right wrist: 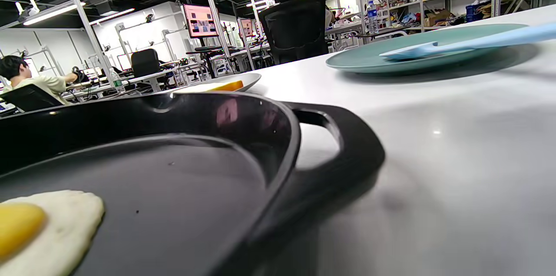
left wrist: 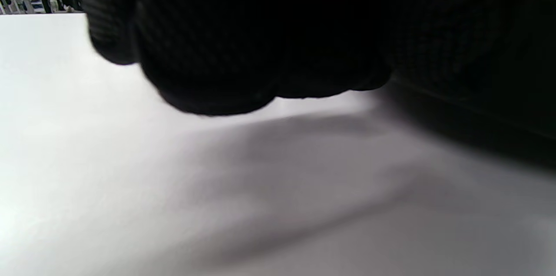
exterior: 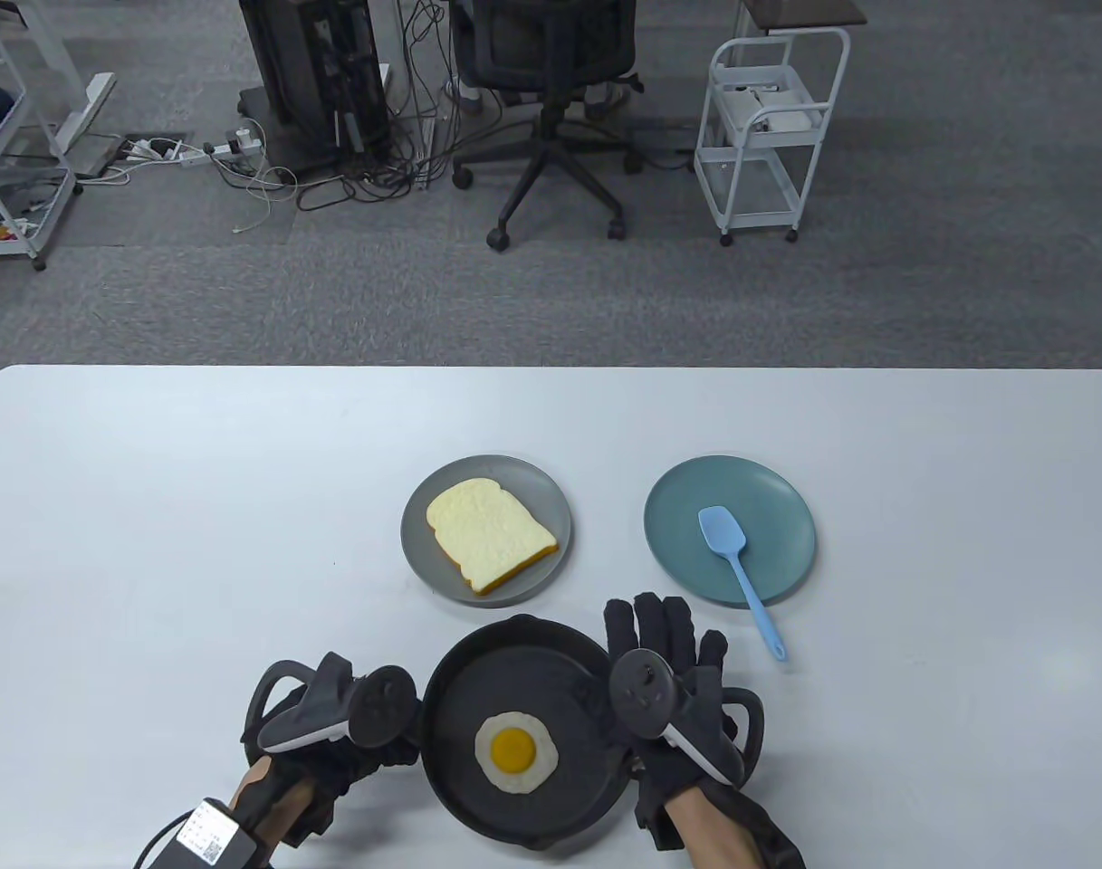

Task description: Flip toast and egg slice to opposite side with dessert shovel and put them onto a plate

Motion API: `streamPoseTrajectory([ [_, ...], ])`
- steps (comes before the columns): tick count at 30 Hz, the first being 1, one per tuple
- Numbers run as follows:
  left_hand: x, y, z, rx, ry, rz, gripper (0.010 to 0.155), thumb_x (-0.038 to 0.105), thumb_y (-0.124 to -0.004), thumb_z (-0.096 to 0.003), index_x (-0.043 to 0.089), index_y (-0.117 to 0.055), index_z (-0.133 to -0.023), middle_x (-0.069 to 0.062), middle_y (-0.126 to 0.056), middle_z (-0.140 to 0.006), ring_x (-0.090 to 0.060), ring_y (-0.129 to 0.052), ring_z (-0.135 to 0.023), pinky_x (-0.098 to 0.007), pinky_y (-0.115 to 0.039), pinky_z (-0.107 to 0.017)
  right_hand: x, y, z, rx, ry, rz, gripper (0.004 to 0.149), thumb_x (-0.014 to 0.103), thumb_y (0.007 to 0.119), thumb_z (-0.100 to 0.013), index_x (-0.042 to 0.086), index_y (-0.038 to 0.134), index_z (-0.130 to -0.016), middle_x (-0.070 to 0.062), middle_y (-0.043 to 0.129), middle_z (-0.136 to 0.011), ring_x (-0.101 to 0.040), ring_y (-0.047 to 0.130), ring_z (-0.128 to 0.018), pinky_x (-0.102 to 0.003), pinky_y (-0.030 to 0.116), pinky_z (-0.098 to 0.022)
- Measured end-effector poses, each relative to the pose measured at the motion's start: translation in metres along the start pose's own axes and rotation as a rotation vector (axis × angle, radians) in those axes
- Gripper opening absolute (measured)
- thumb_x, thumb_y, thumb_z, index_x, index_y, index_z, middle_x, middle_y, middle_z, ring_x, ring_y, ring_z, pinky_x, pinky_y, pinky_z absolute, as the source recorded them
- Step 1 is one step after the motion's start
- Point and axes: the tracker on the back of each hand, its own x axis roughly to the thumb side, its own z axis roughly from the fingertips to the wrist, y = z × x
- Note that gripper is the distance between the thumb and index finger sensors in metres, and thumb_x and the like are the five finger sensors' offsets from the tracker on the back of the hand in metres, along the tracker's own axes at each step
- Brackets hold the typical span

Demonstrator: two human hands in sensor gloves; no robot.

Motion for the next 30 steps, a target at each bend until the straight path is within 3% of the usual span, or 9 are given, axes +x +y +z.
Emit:
streamPoseTrajectory([
  [6,0.0,-0.007,-0.005,-0.058,0.055,-0.059,0.051,0.051,-0.085,-0.0332,0.038,-0.086,-0.082,0.007,-0.101,-0.065,-0.019,-0.108,-0.046,-0.045,-0.082,-0.058,0.001,0.001,0.0,0.025,0.0,0.011,0.092,0.073,0.049,-0.039,0.02,0.036,-0.114,-0.015,0.036,-0.127,-0.043,0.028,-0.115,-0.072,0.027,-0.073],
  [19,0.002,-0.013,-0.009,-0.1,0.117,-0.13,0.053,0.058,-0.082,-0.0316,0.039,-0.086,-0.081,0.005,-0.098,-0.078,-0.022,-0.107,-0.059,-0.047,-0.079,-0.063,0.002,0.002,0.0,0.057,0.005,0.025,0.092,0.073,0.05,-0.04,0.02,0.036,-0.114,-0.015,0.036,-0.127,-0.043,0.029,-0.115,-0.072,0.027,-0.073],
  [23,0.0,-0.012,-0.009,-0.126,0.148,-0.128,0.059,0.061,-0.081,-0.0299,0.036,-0.084,-0.084,0.005,-0.096,-0.08,-0.023,-0.106,-0.063,-0.048,-0.077,-0.064,0.003,0.004,0.0,0.07,0.006,0.033,0.092,0.073,0.05,-0.04,0.02,0.037,-0.114,-0.015,0.036,-0.127,-0.043,0.029,-0.115,-0.072,0.027,-0.073],
  [27,-0.009,-0.008,-0.003,-0.195,0.137,-0.063,0.072,0.064,-0.083,-0.027,0.034,-0.077,-0.092,0.003,-0.089,-0.093,-0.025,-0.1,-0.077,-0.05,-0.073,-0.069,0.002,0.004,0.0,0.074,0.01,0.035,0.092,0.073,0.05,-0.04,0.02,0.037,-0.114,-0.015,0.036,-0.127,-0.043,0.029,-0.114,-0.072,0.027,-0.073],
  [30,-0.018,0.0,0.004,-0.171,0.131,-0.026,0.077,0.066,-0.083,-0.026,0.033,-0.074,-0.095,0.002,-0.084,-0.1,-0.029,-0.095,-0.087,-0.052,-0.068,-0.072,0.002,0.004,0.0,0.076,0.013,0.038,0.092,0.073,0.05,-0.04,0.02,0.036,-0.114,-0.015,0.036,-0.127,-0.043,0.029,-0.115,-0.072,0.027,-0.073],
])
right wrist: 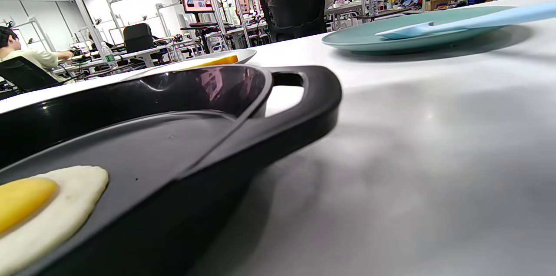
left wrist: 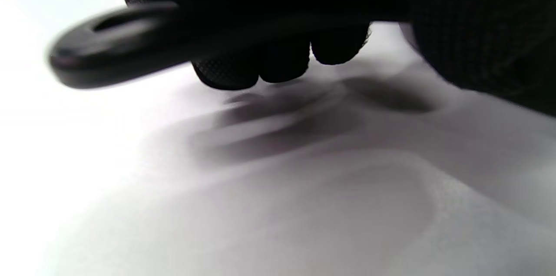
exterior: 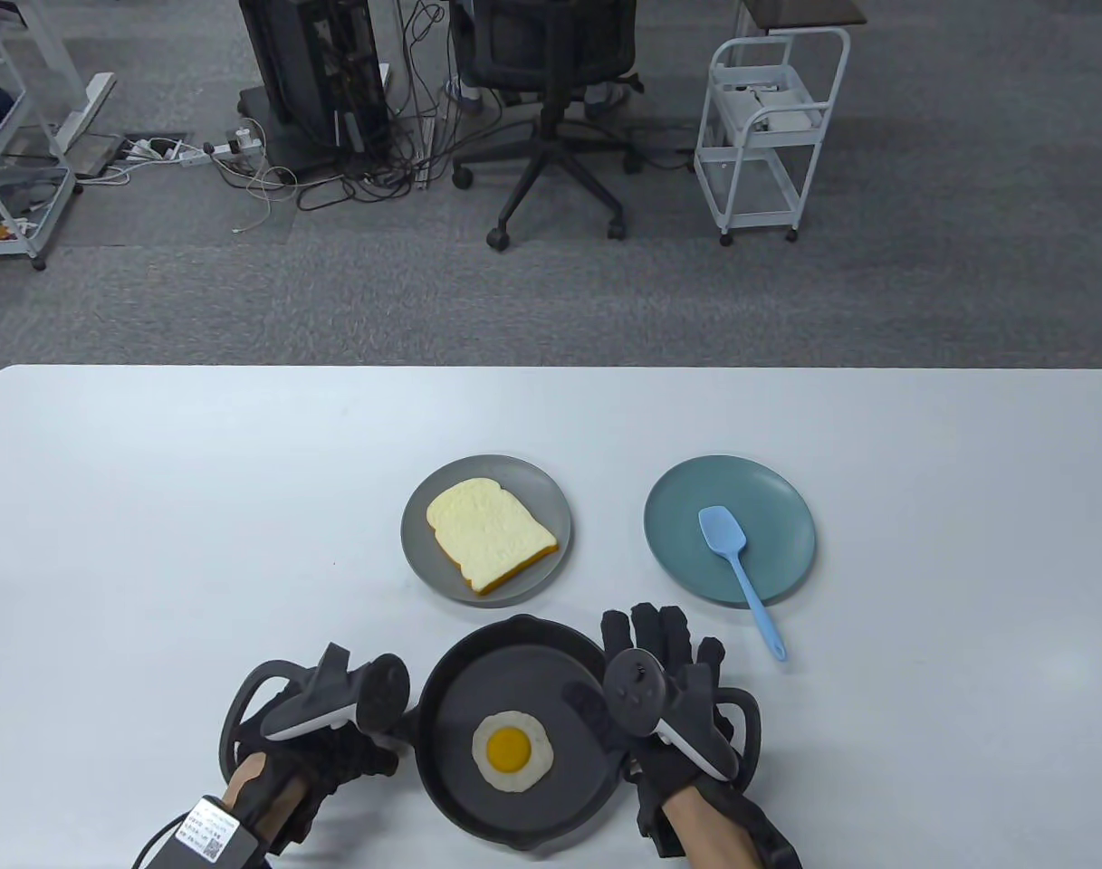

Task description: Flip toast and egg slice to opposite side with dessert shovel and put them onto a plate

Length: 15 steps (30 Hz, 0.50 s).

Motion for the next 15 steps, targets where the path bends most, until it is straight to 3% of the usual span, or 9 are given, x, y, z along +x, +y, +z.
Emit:
streamPoseTrajectory([
  [3,-0.016,0.006,0.007,0.038,0.038,0.091,0.084,0.074,-0.071,-0.0261,0.033,-0.07,-0.099,-0.001,-0.078,-0.107,-0.033,-0.085,-0.097,-0.055,-0.062,-0.075,0.0,0.0,0.0,-0.002,0.001,0.001,0.092,0.073,0.051,-0.04,0.02,0.037,-0.114,-0.015,0.036,-0.127,-0.043,0.029,-0.114,-0.072,0.027,-0.073],
  [9,-0.048,0.014,0.021,0.26,0.147,0.272,0.093,0.08,-0.051,-0.0303,0.036,-0.044,-0.113,-0.007,-0.045,-0.124,-0.044,-0.043,-0.116,-0.065,-0.037,-0.081,-0.001,0.001,-0.001,0.001,0.008,0.002,0.092,0.073,0.051,-0.04,0.02,0.037,-0.114,-0.015,0.036,-0.127,-0.043,0.029,-0.115,-0.072,0.027,-0.073],
  [10,-0.053,0.014,0.022,0.311,0.14,0.312,0.094,0.08,-0.05,-0.0309,0.036,-0.041,-0.114,-0.008,-0.04,-0.125,-0.045,-0.039,-0.117,-0.066,-0.034,-0.081,-0.002,0.002,-0.001,0.003,0.01,0.003,0.092,0.073,0.051,-0.04,0.02,0.037,-0.114,-0.015,0.036,-0.127,-0.043,0.029,-0.115,-0.072,0.027,-0.073],
  [13,-0.061,0.011,0.021,0.329,0.122,0.376,0.096,0.08,-0.048,-0.0312,0.037,-0.02,-0.113,-0.004,-0.022,-0.127,-0.044,-0.021,-0.117,-0.068,-0.023,-0.08,-0.002,0.001,-0.001,0.004,0.013,0.005,0.092,0.073,0.051,-0.04,0.02,0.037,-0.114,-0.015,0.036,-0.127,-0.043,0.029,-0.115,-0.072,0.027,-0.073],
  [15,-0.065,0.008,0.019,0.34,0.133,0.387,0.097,0.08,-0.049,-0.0311,0.036,-0.018,-0.112,-0.004,-0.019,-0.126,-0.044,-0.017,-0.117,-0.068,-0.021,-0.08,-0.004,0.001,-0.001,-0.002,0.027,0.007,0.091,0.073,0.052,-0.04,0.021,0.038,-0.113,-0.015,0.037,-0.127,-0.043,0.03,-0.115,-0.072,0.027,-0.073],
])
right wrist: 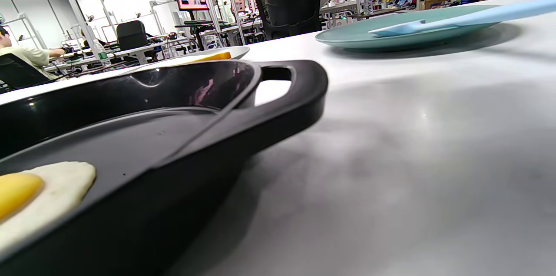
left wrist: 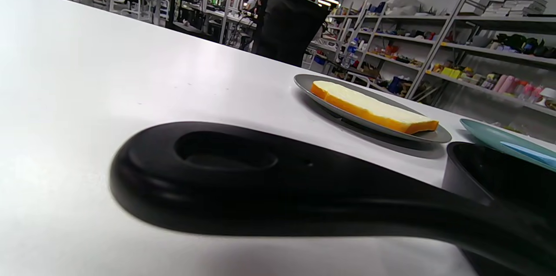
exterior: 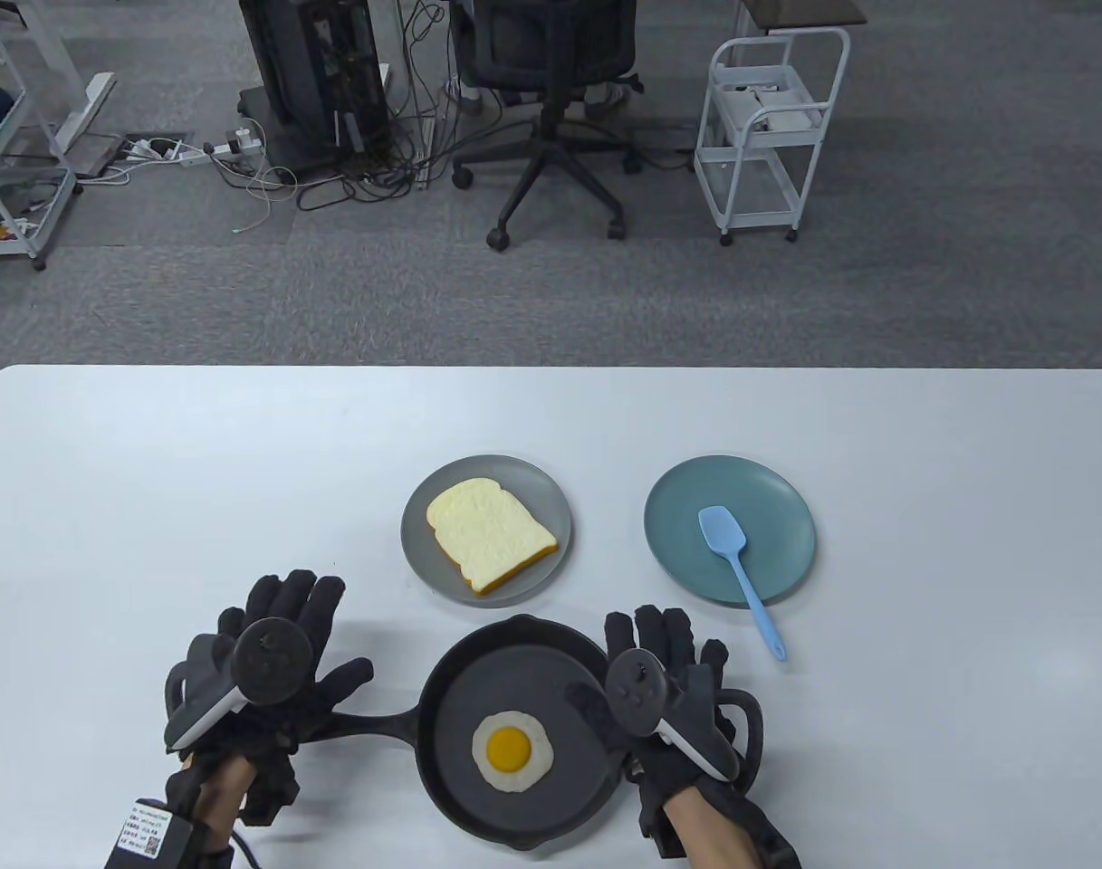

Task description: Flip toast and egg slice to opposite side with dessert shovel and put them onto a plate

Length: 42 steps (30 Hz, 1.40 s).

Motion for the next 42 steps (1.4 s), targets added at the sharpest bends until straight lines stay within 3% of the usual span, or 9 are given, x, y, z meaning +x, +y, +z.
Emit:
streamPoseTrajectory([
  [5,-0.003,-0.002,-0.001,-0.01,0.01,-0.004,0.097,0.079,-0.05,-0.031,0.036,-0.021,-0.113,-0.004,-0.019,-0.126,-0.044,-0.018,-0.117,-0.068,-0.02,-0.08,-0.018,-0.009,-0.003,-0.03,0.081,-0.02,0.09,0.072,0.054,-0.04,0.022,0.04,-0.113,-0.015,0.037,-0.127,-0.042,0.03,-0.115,-0.072,0.027,-0.074],
  [11,0.002,-0.005,-0.002,-0.021,-0.001,-0.034,0.097,0.079,-0.05,-0.0311,0.036,-0.021,-0.113,-0.005,-0.018,-0.126,-0.044,-0.016,-0.116,-0.068,-0.02,-0.08,-0.07,-0.022,-0.017,-0.119,0.315,0.029,0.087,0.069,0.063,-0.042,0.023,0.043,-0.113,-0.014,0.04,-0.127,-0.043,0.032,-0.115,-0.072,0.029,-0.074],
  [17,0.006,-0.007,-0.001,-0.041,-0.009,-0.07,0.097,0.079,-0.05,-0.0315,0.035,-0.022,-0.113,-0.008,-0.019,-0.125,-0.045,-0.017,-0.116,-0.068,-0.021,-0.079,-0.098,-0.013,-0.037,-0.029,0.434,0.222,0.087,0.068,0.065,-0.043,0.022,0.041,-0.113,-0.013,0.042,-0.126,-0.042,0.037,-0.114,-0.07,0.037,-0.075],
  [21,0.008,-0.009,-0.001,-0.042,-0.014,-0.075,0.097,0.079,-0.051,-0.0314,0.034,-0.024,-0.113,-0.009,-0.02,-0.125,-0.045,-0.018,-0.116,-0.068,-0.022,-0.079,-0.105,-0.011,-0.056,-0.001,0.5,0.294,0.087,0.065,0.067,-0.043,0.018,0.04,-0.112,-0.013,0.052,-0.123,-0.041,0.054,-0.11,-0.064,0.05,-0.073],
  [25,0.009,-0.01,-0.001,-0.057,-0.019,-0.078,0.098,0.08,-0.05,-0.0312,0.034,-0.023,-0.113,-0.008,-0.02,-0.126,-0.045,-0.017,-0.116,-0.068,-0.021,-0.079,-0.105,-0.002,-0.073,0.042,0.565,0.413,0.08,0.057,0.07,-0.045,0.017,0.046,-0.109,-0.01,0.071,-0.114,-0.037,0.073,-0.1,-0.059,0.06,-0.069],
  [30,0.011,-0.011,-0.001,-0.065,-0.02,-0.089,0.098,0.08,-0.05,-0.0311,0.034,-0.024,-0.113,-0.009,-0.021,-0.125,-0.045,-0.017,-0.116,-0.067,-0.021,-0.079,-0.104,0.001,-0.077,-0.029,0.605,0.484,0.068,0.052,0.075,-0.045,0.015,0.065,-0.101,0.003,0.1,-0.077,-0.025,0.099,-0.071,-0.05,0.076,-0.057],
  [32,0.012,-0.011,-0.001,-0.069,-0.021,-0.092,0.098,0.08,-0.051,-0.0311,0.034,-0.024,-0.113,-0.009,-0.02,-0.125,-0.045,-0.016,-0.115,-0.067,-0.021,-0.079,-0.105,-0.002,-0.076,-0.023,0.613,0.485,0.066,0.054,0.078,-0.043,0.016,0.071,-0.097,0.008,0.1,-0.063,-0.021,0.1,-0.064,-0.048,0.078,-0.054],
  [35,0.011,-0.012,-0.002,-0.07,-0.019,-0.09,0.098,0.08,-0.051,-0.031,0.034,-0.024,-0.113,-0.009,-0.021,-0.125,-0.045,-0.016,-0.115,-0.067,-0.021,-0.079,-0.105,-0.005,-0.075,-0.024,0.605,0.473,0.066,0.055,0.077,-0.043,0.016,0.073,-0.096,0.009,0.1,-0.056,-0.02,0.101,-0.059,-0.047,0.08,-0.052],
  [42,0.011,-0.013,-0.002,-0.088,-0.013,-0.095,0.098,0.08,-0.051,-0.031,0.033,-0.025,-0.113,-0.009,-0.021,-0.125,-0.045,-0.017,-0.116,-0.067,-0.022,-0.079,-0.106,-0.015,-0.068,-0.004,0.555,0.374,0.062,0.051,0.077,-0.045,0.022,0.071,-0.099,0.01,0.1,-0.053,-0.021,0.102,-0.061,-0.047,0.08,-0.053],
])
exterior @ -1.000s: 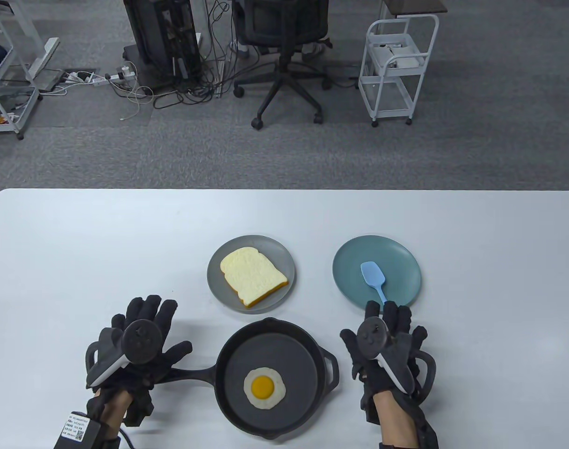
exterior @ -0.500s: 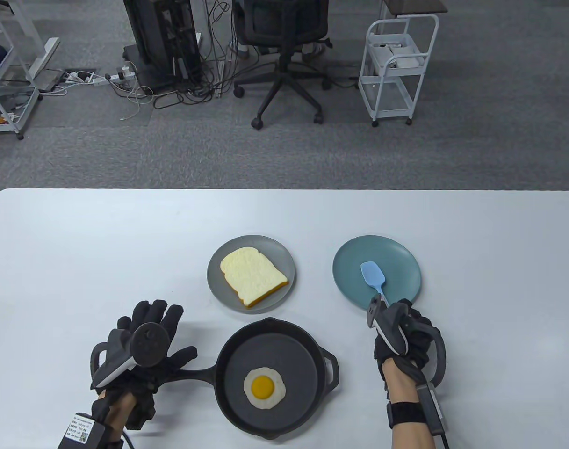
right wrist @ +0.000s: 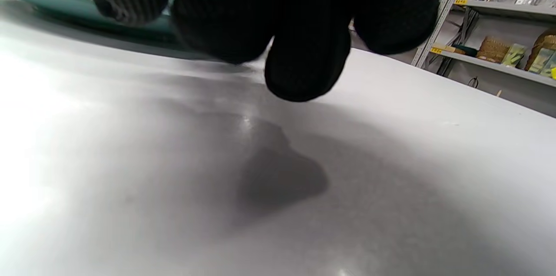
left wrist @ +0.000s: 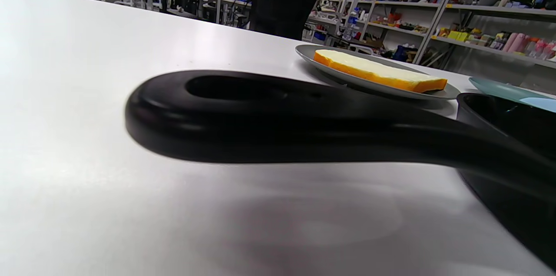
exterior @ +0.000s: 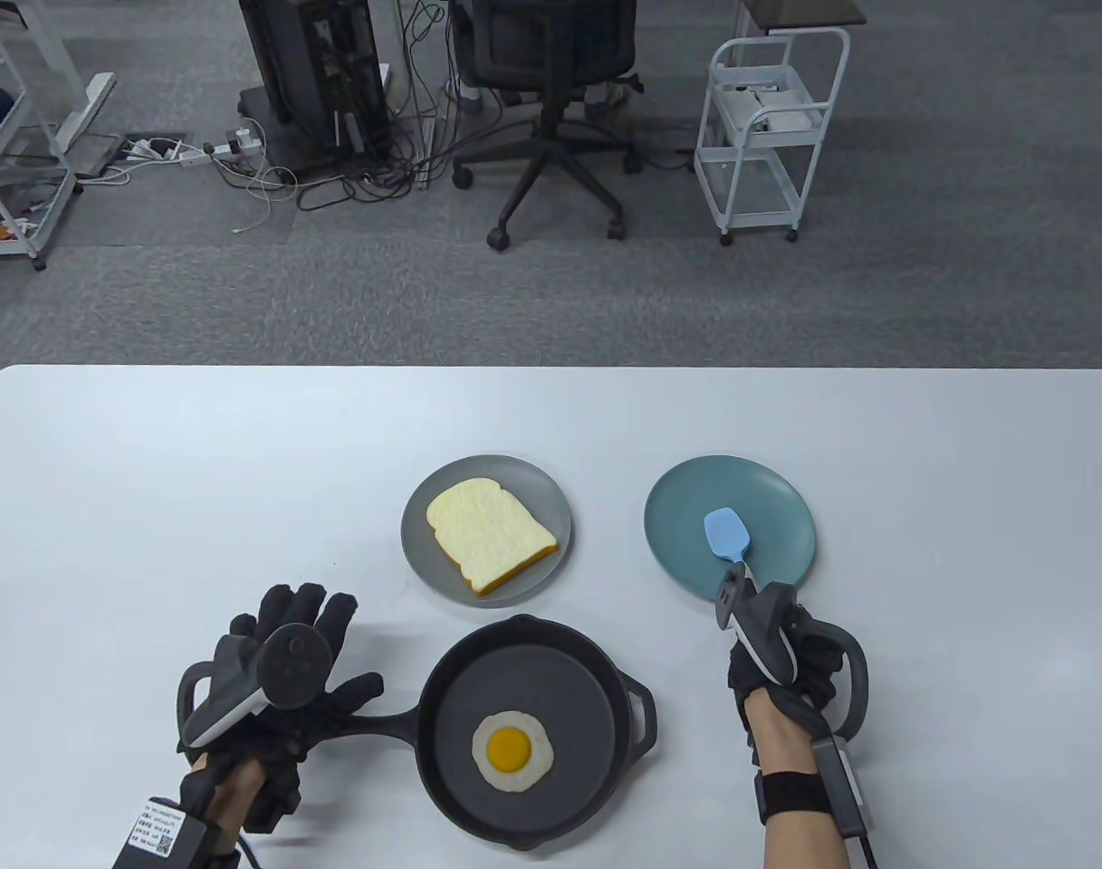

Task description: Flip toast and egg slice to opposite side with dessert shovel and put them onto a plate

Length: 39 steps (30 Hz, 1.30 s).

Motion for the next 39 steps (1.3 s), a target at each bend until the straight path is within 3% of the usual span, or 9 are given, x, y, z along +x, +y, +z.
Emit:
streamPoseTrajectory([
  [5,0.0,0.0,0.0,-0.004,-0.001,0.001,0.098,0.08,-0.051,-0.031,0.033,-0.025,-0.113,-0.009,-0.022,-0.125,-0.045,-0.017,-0.115,-0.067,-0.022,-0.079,-0.015,-0.007,-0.004,0.071,0.048,-0.115,0.055,0.043,0.078,-0.046,0.017,0.072,-0.094,0.006,0.1,-0.071,-0.025,0.101,-0.07,-0.048,0.08,-0.054],
  [8,0.0,0.0,-0.001,-0.005,-0.004,0.002,0.098,0.08,-0.051,-0.031,0.033,-0.026,-0.113,-0.009,-0.022,-0.125,-0.045,-0.017,-0.116,-0.067,-0.022,-0.079,-0.023,-0.01,-0.004,0.101,0.065,-0.175,0.054,0.04,0.078,-0.046,0.017,0.07,-0.094,0.005,0.098,-0.074,-0.025,0.1,-0.069,-0.047,0.081,-0.052],
  [14,0.0,0.0,-0.001,-0.002,-0.007,0.007,0.098,0.08,-0.051,-0.0311,0.033,-0.026,-0.114,-0.009,-0.022,-0.125,-0.045,-0.018,-0.115,-0.067,-0.022,-0.079,-0.034,-0.013,0.004,0.094,0.06,-0.3,0.053,0.04,0.077,-0.046,0.016,0.069,-0.093,0.007,0.096,-0.068,-0.022,0.101,-0.064,-0.046,0.081,-0.05],
  [22,0.001,-0.001,-0.001,-0.013,-0.004,0.005,0.098,0.079,-0.051,-0.031,0.033,-0.027,-0.114,-0.009,-0.023,-0.125,-0.045,-0.018,-0.115,-0.067,-0.022,-0.079,-0.027,-0.02,0.026,0.072,-0.062,-0.451,0.052,0.047,0.076,-0.046,0.015,0.074,-0.086,0.012,0.097,-0.049,-0.016,0.105,-0.046,-0.042,0.086,-0.04],
  [32,0.001,-0.001,-0.001,-0.014,-0.006,0.006,0.098,0.08,-0.051,-0.031,0.033,-0.027,-0.114,-0.009,-0.023,-0.125,-0.045,-0.018,-0.115,-0.067,-0.022,-0.079,0.0,-0.036,0.064,-0.08,-0.262,-0.559,0.053,0.059,0.077,-0.04,0.019,0.086,-0.074,0.015,0.098,-0.033,-0.013,0.107,-0.033,-0.04,0.089,-0.032],
  [39,0.0,-0.001,-0.002,-0.019,-0.004,0.007,0.098,0.079,-0.051,-0.031,0.033,-0.027,-0.114,-0.009,-0.023,-0.125,-0.045,-0.019,-0.115,-0.067,-0.022,-0.079,0.011,-0.032,0.091,-0.192,-0.383,-0.606,0.053,0.061,0.077,-0.039,0.02,0.089,-0.07,0.016,0.098,-0.028,-0.011,0.107,-0.027,-0.038,0.09,-0.028],
])
